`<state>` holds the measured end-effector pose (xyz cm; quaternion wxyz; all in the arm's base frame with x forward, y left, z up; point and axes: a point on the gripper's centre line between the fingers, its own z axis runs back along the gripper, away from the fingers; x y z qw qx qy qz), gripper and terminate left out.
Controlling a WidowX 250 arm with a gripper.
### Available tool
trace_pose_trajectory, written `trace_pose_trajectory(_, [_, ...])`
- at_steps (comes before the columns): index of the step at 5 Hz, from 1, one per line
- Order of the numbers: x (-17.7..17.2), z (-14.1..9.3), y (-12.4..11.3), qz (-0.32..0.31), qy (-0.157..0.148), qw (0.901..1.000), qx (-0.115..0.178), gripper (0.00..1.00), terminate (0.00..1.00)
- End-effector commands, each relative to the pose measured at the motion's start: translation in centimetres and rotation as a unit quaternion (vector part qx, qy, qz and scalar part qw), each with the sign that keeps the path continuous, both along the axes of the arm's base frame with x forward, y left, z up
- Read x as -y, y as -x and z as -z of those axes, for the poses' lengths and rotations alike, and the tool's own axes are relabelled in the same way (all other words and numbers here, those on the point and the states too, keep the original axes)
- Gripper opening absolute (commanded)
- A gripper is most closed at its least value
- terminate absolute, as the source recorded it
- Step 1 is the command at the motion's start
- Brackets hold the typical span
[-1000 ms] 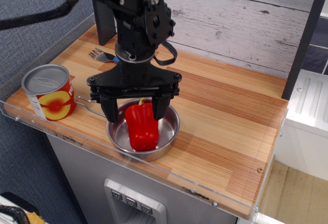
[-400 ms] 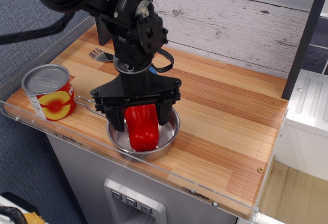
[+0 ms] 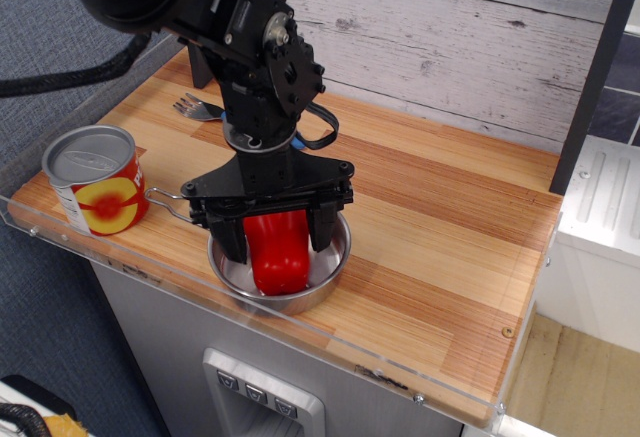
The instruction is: Move the soap from the tin and keep it on the table
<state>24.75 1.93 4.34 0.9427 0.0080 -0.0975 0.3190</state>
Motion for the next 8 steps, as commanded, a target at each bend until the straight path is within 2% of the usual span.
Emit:
trace_pose_trajectory(1, [-0.3,-0.1,-0.5,-0.001,0.003,1.0,0.002,1.0,0.0])
trace_pose_trajectory(5, [-0.6,1.2,-0.4,-0.003,0.01,0.9997,-0.024,1.0,0.0])
trace_pose_trajectory(6, [-0.6,1.2,-0.4,-0.002,0.006,0.9997,-0.023,0.0,0.0])
trace_pose_trajectory(7, [-0.6,0.7,-0.5,0.012,0.004,0.9997,-0.022,0.0,0.0])
trace_pose_trajectory(8, [-0.3,-0.7,-0.3,0.005,-0.019,0.9989,-0.041,0.0,0.0])
